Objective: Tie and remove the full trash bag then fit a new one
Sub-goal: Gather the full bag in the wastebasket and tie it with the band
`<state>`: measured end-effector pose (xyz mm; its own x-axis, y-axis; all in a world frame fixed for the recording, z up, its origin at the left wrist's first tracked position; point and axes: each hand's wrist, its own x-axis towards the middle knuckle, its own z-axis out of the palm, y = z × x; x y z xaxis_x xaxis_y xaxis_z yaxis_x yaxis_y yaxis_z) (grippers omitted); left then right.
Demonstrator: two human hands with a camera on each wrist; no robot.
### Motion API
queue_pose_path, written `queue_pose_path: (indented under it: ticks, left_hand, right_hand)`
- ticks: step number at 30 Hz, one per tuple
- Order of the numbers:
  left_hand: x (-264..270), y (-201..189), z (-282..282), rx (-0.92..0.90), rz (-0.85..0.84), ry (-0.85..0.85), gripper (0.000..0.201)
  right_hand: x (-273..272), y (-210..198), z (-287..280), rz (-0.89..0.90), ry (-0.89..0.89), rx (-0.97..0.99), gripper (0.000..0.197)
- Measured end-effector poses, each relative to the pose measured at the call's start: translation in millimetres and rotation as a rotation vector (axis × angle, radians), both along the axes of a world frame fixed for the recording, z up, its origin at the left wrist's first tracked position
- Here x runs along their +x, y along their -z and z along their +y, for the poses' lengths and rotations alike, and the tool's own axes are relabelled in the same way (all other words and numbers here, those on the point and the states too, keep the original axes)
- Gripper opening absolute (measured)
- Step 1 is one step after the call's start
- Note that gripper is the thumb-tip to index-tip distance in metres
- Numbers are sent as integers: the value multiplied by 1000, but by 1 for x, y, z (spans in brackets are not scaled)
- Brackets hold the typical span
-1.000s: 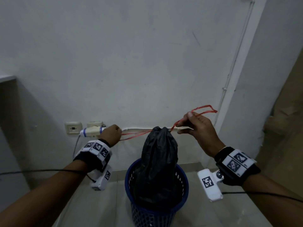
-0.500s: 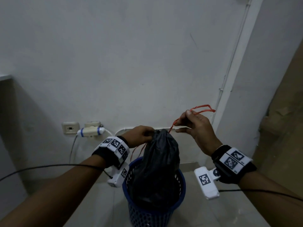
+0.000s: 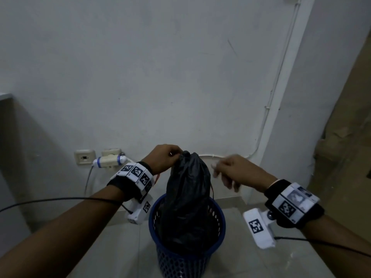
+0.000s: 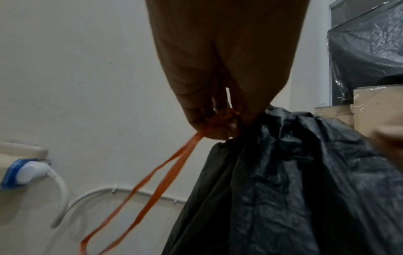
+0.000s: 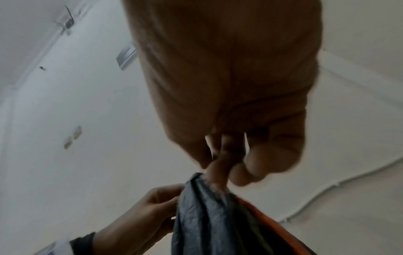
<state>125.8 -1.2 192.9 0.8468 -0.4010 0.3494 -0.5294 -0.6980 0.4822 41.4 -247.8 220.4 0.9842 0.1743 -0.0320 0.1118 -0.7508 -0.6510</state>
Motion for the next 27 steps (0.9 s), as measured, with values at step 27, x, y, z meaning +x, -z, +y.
queue_pose_path:
  ticks: [27]
  left_hand:
    - [-39, 70, -11, 20, 83, -71, 26]
  right_hand:
    - [7, 73, 50, -465, -129, 338, 26]
